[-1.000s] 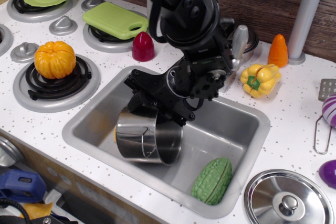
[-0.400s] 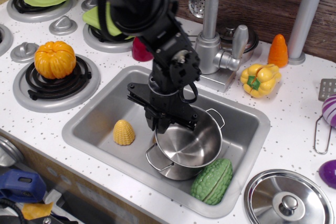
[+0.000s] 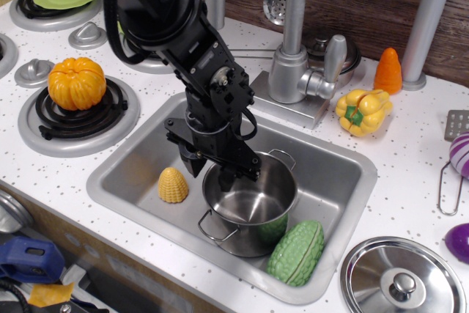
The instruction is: Flip pot upright in sink
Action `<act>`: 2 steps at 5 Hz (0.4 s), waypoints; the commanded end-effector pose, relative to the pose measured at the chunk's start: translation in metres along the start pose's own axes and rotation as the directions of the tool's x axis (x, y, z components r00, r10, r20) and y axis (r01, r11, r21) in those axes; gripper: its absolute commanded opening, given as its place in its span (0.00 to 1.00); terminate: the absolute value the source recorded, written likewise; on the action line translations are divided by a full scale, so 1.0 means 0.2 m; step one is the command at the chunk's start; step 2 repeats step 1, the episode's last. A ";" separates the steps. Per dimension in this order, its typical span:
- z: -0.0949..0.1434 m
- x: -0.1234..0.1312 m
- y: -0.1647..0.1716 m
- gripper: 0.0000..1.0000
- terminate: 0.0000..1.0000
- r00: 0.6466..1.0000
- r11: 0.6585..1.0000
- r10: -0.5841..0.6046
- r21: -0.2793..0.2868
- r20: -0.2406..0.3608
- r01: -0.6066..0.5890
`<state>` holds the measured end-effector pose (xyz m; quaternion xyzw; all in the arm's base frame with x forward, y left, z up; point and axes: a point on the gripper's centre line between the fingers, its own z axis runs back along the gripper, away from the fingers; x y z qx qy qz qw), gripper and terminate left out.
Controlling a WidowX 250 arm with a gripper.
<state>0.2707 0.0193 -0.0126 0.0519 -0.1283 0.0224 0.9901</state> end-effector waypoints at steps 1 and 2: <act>0.06 0.06 0.01 1.00 1.00 0.998 1.000 0.006 -0.001 0.059 -0.006; 0.06 0.06 0.01 1.00 1.00 0.998 1.000 0.006 -0.001 0.059 -0.006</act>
